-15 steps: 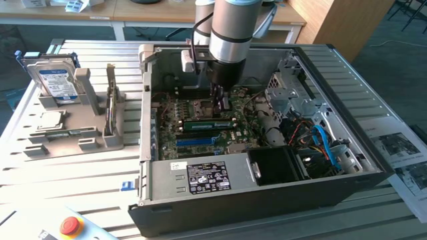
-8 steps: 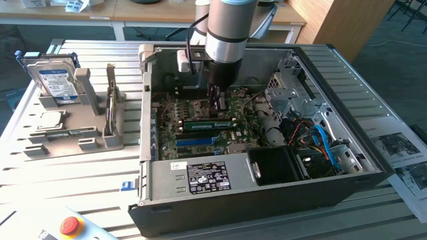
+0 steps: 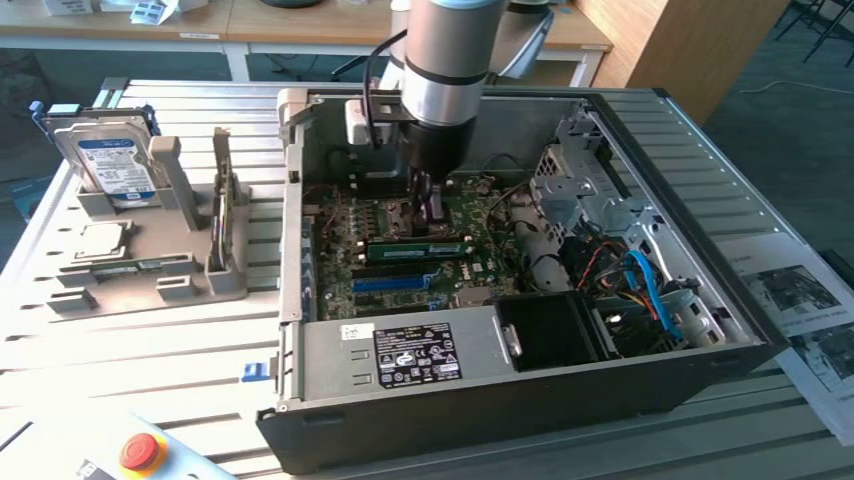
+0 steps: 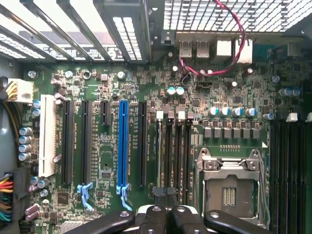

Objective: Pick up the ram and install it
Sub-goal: 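Press down the ram until it locks into place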

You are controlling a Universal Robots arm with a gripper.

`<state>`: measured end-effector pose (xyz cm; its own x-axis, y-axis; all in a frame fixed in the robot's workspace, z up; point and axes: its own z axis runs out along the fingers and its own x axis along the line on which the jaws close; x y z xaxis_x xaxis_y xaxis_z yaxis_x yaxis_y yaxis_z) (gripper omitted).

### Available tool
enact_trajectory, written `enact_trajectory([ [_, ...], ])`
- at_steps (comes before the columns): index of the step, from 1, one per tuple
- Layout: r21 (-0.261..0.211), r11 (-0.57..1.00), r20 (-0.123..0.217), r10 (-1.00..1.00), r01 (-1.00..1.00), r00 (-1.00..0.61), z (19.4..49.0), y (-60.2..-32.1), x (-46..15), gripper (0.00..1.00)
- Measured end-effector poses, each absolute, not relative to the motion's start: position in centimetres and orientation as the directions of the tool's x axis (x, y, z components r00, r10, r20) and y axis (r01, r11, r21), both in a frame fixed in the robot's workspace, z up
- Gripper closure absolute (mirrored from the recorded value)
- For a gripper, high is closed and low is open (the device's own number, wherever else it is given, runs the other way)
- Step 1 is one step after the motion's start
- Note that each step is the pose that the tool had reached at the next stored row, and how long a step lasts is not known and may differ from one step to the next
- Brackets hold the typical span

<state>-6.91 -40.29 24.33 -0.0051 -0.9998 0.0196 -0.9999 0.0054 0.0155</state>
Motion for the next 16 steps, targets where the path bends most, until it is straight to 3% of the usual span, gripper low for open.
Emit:
enact_trajectory([
  [16,0.015,0.006,0.020,-1.000,-1.000,-0.005,24.33,-40.49,-7.21,0.90],
])
